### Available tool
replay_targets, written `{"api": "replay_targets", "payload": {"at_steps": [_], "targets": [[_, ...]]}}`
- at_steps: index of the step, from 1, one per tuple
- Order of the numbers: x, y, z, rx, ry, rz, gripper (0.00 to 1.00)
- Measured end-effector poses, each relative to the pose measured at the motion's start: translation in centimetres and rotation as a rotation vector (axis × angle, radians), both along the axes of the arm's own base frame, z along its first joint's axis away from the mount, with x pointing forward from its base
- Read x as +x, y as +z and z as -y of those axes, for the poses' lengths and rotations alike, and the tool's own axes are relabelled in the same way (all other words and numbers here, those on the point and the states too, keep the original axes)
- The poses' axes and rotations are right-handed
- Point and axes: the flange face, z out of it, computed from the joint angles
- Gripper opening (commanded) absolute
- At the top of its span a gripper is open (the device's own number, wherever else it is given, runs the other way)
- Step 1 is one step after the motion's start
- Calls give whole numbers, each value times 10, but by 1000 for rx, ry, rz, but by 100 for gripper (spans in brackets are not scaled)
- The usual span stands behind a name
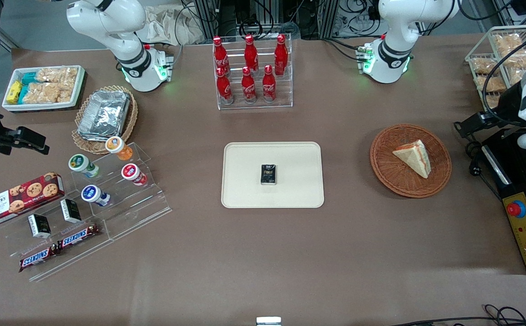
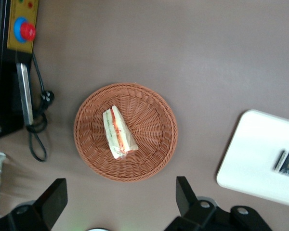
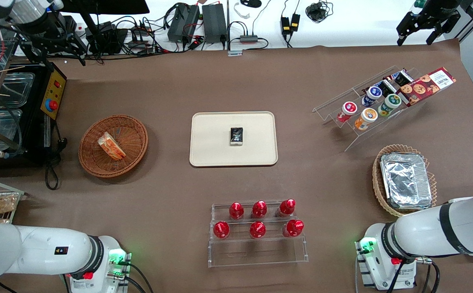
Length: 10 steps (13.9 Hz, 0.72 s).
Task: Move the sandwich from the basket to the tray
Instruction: 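Move the left gripper toward the wicker basket with the sandwich, then lower the open left gripper around the wrapped sandwich in the basket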
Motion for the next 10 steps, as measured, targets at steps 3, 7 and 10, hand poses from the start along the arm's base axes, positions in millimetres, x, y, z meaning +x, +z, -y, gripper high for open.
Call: {"api": "replay_targets", "payload": {"at_steps": [3, 7, 10], "targets": [[-37, -49, -2, -6, 95, 16, 100], [-67, -103, -15, -8, 164, -1, 100], [-75, -149, -25, -9, 239, 27, 100]]}}
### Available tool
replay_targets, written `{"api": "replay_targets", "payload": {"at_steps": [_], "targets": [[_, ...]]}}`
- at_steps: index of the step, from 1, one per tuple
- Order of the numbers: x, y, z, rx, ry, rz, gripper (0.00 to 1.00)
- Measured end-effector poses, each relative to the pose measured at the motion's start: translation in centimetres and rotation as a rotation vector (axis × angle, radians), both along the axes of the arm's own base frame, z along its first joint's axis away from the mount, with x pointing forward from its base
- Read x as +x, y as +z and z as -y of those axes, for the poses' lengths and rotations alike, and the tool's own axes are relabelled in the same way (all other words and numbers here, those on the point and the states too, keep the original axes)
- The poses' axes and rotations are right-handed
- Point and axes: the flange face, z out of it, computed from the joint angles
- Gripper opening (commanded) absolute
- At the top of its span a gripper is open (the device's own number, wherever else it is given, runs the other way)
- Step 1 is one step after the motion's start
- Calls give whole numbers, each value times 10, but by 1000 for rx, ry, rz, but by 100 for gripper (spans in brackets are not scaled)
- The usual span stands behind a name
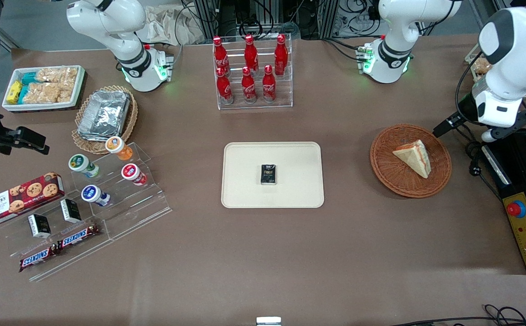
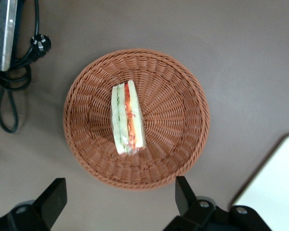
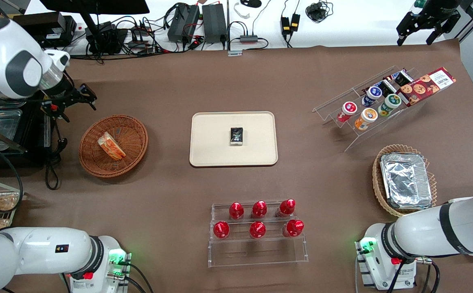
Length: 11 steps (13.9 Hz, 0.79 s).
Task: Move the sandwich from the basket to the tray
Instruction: 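Lower the open left gripper around the wrapped sandwich in the basket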
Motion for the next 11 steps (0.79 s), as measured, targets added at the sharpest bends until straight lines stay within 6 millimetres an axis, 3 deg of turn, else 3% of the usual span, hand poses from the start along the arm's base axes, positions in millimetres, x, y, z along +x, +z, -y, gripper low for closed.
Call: {"api": "replay_targets", "payload": {"at_steps": [5, 11], "targets": [[-16, -70, 3, 4, 74, 22, 100], [-14, -123, 3, 11, 92, 7, 100]]}}
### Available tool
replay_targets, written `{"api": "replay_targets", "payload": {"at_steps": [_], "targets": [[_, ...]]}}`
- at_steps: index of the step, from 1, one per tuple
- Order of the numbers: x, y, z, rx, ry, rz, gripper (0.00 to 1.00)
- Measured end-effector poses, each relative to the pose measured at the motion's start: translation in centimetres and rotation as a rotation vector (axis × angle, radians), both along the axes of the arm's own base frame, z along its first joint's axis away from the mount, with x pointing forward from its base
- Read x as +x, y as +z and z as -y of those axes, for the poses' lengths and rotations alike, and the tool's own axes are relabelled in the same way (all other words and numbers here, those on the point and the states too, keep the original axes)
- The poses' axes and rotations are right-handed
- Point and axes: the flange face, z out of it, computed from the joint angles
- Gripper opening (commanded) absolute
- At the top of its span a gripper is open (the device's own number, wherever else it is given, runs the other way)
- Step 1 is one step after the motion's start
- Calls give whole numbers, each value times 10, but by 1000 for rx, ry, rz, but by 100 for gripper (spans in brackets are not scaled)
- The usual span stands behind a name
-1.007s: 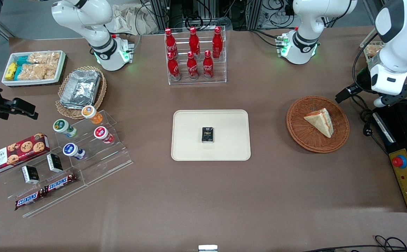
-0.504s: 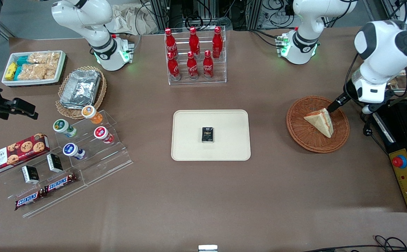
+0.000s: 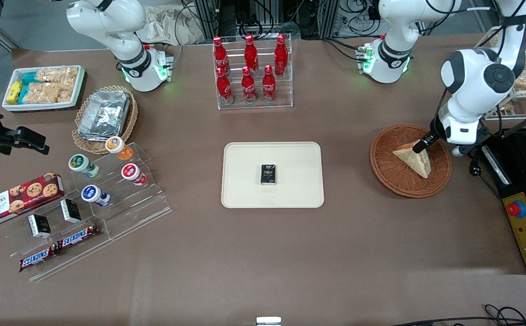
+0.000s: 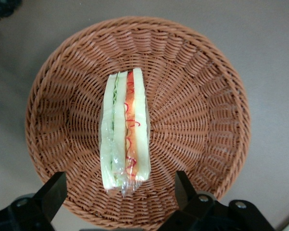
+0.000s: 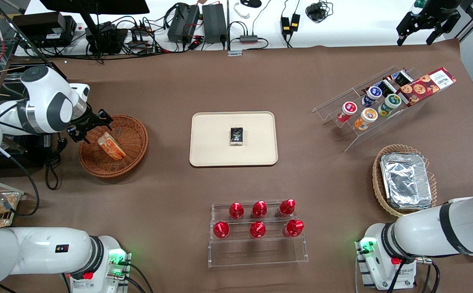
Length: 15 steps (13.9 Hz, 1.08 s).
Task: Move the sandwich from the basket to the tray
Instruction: 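Lower the open left gripper around the wrapped sandwich in the basket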
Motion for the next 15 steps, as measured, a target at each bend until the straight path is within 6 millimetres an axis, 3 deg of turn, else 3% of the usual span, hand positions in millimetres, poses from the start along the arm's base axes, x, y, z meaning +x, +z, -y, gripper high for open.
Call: {"api": "replay_targets", "payload": {"at_steps": [5, 6, 7, 8, 9, 15], "targets": [[-3, -41, -1, 4, 6, -8, 99], [-3, -49, -1, 5, 8, -10, 89], [-3, -56, -1, 6, 8, -14, 58], [-4, -63, -1, 7, 7, -21, 19], [-4, -69, -1, 8, 6, -29, 0], [-4, -74, -2, 9, 6, -35, 0]]}}
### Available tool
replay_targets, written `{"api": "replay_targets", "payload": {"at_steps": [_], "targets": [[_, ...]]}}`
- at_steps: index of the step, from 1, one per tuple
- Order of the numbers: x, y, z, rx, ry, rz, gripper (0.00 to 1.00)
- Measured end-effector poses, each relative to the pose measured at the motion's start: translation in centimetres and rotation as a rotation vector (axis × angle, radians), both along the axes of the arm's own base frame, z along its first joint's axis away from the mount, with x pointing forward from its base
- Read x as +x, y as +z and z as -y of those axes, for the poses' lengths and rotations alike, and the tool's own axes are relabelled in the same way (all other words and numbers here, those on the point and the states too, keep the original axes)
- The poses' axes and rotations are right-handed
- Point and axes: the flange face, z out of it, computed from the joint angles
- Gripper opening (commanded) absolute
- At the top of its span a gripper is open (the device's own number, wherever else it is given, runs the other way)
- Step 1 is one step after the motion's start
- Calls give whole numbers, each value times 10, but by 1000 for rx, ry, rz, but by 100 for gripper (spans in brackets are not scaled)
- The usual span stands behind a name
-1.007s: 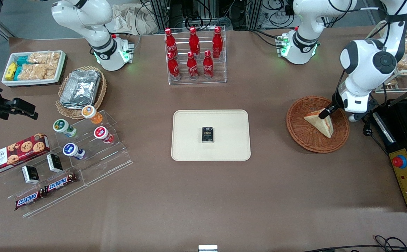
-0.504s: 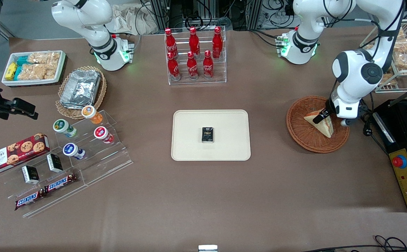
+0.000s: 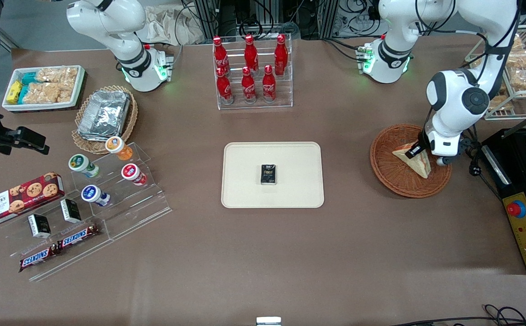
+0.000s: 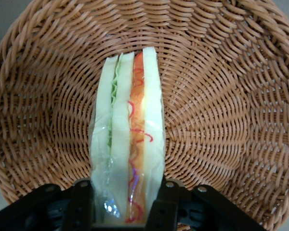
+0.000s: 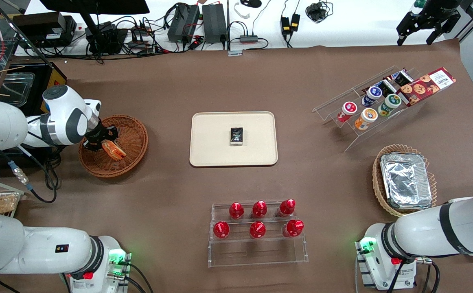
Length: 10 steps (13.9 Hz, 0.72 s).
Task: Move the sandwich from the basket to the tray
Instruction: 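Lower the open left gripper around the wrapped sandwich in the basket, then close the left gripper on the sandwich and lift it from the basket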
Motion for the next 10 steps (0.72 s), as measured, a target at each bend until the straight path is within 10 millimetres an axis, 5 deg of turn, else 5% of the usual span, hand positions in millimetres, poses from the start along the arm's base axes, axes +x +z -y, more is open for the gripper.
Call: {"api": "replay_targets", "payload": {"at_steps": [5, 10], "targets": [[5, 12, 4, 1, -14, 7, 0], [18, 90, 7, 19, -86, -43, 0]]}}
